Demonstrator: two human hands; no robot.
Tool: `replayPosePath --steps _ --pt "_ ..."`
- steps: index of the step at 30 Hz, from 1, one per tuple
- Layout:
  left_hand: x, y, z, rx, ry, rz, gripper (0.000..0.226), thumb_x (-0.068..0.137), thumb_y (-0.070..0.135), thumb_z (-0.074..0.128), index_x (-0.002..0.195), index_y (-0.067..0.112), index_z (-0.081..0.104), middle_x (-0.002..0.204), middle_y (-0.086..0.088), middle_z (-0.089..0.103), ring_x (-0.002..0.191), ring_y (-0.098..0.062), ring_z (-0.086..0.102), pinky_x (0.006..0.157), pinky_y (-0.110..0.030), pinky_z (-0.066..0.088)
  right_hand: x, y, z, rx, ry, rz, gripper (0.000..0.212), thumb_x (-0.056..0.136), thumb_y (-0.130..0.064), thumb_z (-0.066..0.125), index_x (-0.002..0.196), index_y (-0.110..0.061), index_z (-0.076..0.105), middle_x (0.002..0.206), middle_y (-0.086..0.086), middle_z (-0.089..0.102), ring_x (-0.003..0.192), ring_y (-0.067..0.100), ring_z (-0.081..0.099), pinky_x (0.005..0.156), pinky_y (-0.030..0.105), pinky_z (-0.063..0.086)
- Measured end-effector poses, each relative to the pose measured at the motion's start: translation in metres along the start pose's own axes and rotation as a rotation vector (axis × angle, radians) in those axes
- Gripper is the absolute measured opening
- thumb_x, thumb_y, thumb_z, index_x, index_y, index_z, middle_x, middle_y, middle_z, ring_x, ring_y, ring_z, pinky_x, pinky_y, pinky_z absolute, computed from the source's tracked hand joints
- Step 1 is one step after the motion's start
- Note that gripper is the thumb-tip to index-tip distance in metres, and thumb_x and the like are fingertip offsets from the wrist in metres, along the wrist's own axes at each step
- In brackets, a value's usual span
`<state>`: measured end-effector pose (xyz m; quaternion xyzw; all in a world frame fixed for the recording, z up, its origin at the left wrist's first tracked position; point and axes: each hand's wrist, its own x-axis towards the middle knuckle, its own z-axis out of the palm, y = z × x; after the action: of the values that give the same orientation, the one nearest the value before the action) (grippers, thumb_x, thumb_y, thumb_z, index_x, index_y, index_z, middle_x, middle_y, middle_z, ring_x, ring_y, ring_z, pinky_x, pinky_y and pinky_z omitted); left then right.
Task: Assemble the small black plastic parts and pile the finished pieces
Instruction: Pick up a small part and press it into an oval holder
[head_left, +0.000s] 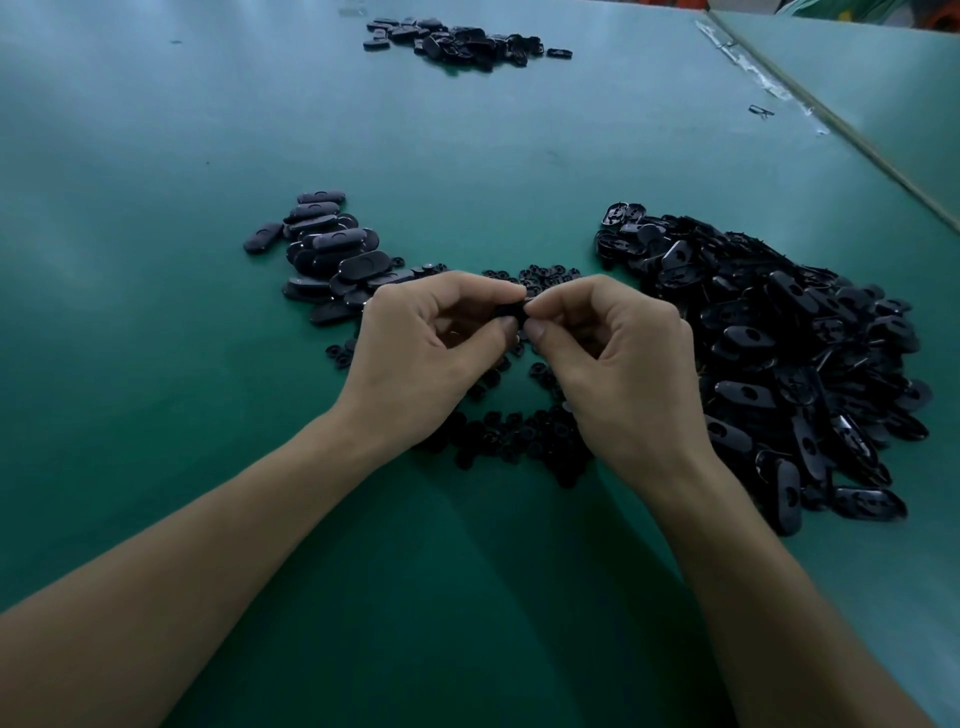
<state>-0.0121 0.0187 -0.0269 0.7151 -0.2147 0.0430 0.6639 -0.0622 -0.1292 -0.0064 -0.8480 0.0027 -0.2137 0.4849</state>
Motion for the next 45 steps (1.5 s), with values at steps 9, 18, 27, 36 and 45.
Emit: replayPosePath --steps 9,18,27,36,45 --pt "-0.001 0.003 0.0 0.048 -0.042 0.054 0.026 0.082 0.005 0.073 0.099 0.025 0.074 0.094 0.002 0.078 0.085 -0.014 0.075 0.079 -0.028 0.06 -0.001 -0.002 0.0 -0.04 0.005 0.008 0.016 0.089 -0.009 0.073 0.09 -0.025 0.073 0.08 -0.017 0.071 0.077 0.0 0.068 0.075 0.025 0.057" --pt "-0.002 0.002 0.0 0.096 0.012 0.044 0.021 0.083 0.013 0.076 0.095 0.029 0.07 0.087 0.009 0.075 0.078 -0.011 0.072 0.071 -0.025 0.056 -0.004 -0.005 0.003 -0.043 0.002 -0.009 0.02 0.089 -0.007 0.072 0.102 -0.02 0.08 0.093 -0.012 0.077 0.084 -0.001 0.071 0.082 0.023 0.058" --pt "-0.003 0.003 0.003 0.139 -0.018 0.063 0.021 0.087 0.017 0.069 0.097 0.035 0.066 0.091 0.013 0.074 0.084 -0.007 0.071 0.08 -0.024 0.056 0.003 0.004 -0.008 0.006 -0.048 -0.004 0.027 0.088 -0.009 0.074 0.11 -0.025 0.075 0.095 -0.012 0.073 0.085 0.0 0.069 0.08 0.016 0.053" --pt "0.0 0.002 -0.002 -0.003 -0.028 0.004 0.024 0.084 0.005 0.078 0.099 0.022 0.07 0.089 0.006 0.075 0.08 -0.008 0.07 0.078 -0.025 0.057 0.006 0.011 -0.012 0.179 -0.105 0.043 0.017 0.086 -0.009 0.077 0.096 -0.023 0.075 0.086 -0.009 0.076 0.081 0.004 0.072 0.069 0.018 0.055" --pt "0.001 0.001 -0.003 -0.019 -0.055 -0.004 0.029 0.082 0.002 0.078 0.096 0.026 0.073 0.082 0.013 0.076 0.075 -0.005 0.071 0.073 -0.018 0.056 0.007 0.008 -0.01 0.116 -0.112 0.055 0.014 0.087 -0.011 0.076 0.086 -0.024 0.072 0.076 -0.012 0.073 0.071 0.002 0.068 0.068 0.017 0.053"
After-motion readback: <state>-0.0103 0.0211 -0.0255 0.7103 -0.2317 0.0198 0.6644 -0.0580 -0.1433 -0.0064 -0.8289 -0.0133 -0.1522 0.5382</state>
